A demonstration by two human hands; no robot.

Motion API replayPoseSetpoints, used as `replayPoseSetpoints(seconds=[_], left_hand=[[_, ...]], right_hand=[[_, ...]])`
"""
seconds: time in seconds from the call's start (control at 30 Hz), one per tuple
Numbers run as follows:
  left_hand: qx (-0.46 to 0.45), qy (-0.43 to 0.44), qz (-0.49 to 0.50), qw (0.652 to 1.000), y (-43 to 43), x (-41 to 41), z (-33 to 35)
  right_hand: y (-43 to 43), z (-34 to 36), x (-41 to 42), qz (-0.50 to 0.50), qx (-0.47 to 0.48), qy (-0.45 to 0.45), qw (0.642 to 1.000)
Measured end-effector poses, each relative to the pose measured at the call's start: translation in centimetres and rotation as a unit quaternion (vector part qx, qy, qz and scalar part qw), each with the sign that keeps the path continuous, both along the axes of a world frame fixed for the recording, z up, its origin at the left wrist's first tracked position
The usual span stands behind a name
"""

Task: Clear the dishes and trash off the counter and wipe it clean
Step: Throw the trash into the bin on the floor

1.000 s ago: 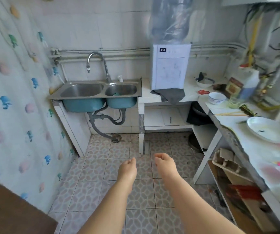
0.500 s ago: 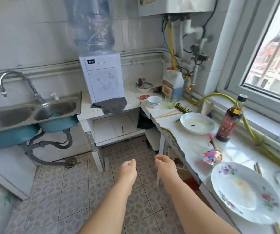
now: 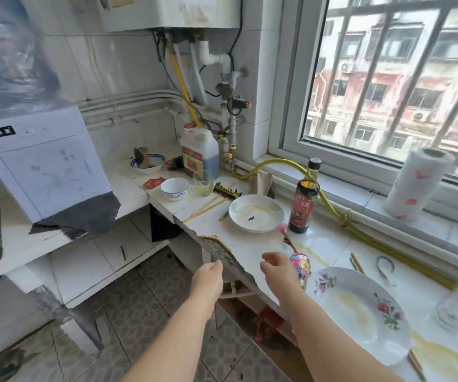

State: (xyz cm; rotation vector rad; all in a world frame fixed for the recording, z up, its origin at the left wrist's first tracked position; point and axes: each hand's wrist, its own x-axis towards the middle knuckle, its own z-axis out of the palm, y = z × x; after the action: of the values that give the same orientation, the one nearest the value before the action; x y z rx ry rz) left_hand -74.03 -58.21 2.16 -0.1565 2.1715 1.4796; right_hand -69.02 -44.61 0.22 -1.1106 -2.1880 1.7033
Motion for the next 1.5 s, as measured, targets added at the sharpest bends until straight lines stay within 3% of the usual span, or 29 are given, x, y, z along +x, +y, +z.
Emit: replayPoseSetpoints(seconds=[0.3,0.53,0.67,0.8,0.87,1.07,1.2,1.27,1.33,1.43,1.5], left_hand=[[-0.003,0.006,-0.124,0.992,2.7,-6.7,-0.9],[0.009,-0.013,-0.183,0.983,7.0,-6.5,-2.6],[-0.003,0.003,-0.217,0.976,8.1,-7.4,-3.3],[-0.053,0.052,-0.251,0.965,9.7,-9.0,-3.9],[-0.061,0.056,-0.264,0.961,10.7,-9.3,-4.1],[-0.013,0.026,-0.254,0.967,14.8,-8.6,-4.8],[0.076,-0.033,-0.169,0.982,16.8,-8.3,-5.1],[0.081,-0.027,-0.143,0.986,17.5,-8.5,-5.5],[0.079,-0.018,-0.14,0.987,18.2,-8.4,-5.5],[0.096,-0.015,-0.169,0.981,19.3,-7.9,-5.6],[0.077,0.014,-0.197,0.977,19.8,-7.6,-5.7]], right_hand=[[1.2,-1.1,-1.9,-0.047,0.127,-0.081,0.987],[3.9,-1.9,-2.1,0.043,0.307,-0.249,0.918],[5.7,-3.0,-3.0,0.085,0.323,-0.335,0.881],[7.8,-4.0,-3.7,0.095,0.312,-0.355,0.876],[8.6,-3.9,-3.8,0.08,0.318,-0.318,0.89],[11.1,-2.6,-4.4,-0.035,0.234,-0.158,0.959],[12.5,-2.3,-4.1,-0.054,-0.027,-0.018,0.998],[13.3,-2.4,-3.9,-0.056,-0.168,0.032,0.984],[13.9,-3.1,-4.1,-0.104,-0.241,0.053,0.964],[15.0,-4.2,-4.6,-0.3,-0.209,0.051,0.929],[15.6,-4.3,-4.1,-0.374,-0.151,0.042,0.914]])
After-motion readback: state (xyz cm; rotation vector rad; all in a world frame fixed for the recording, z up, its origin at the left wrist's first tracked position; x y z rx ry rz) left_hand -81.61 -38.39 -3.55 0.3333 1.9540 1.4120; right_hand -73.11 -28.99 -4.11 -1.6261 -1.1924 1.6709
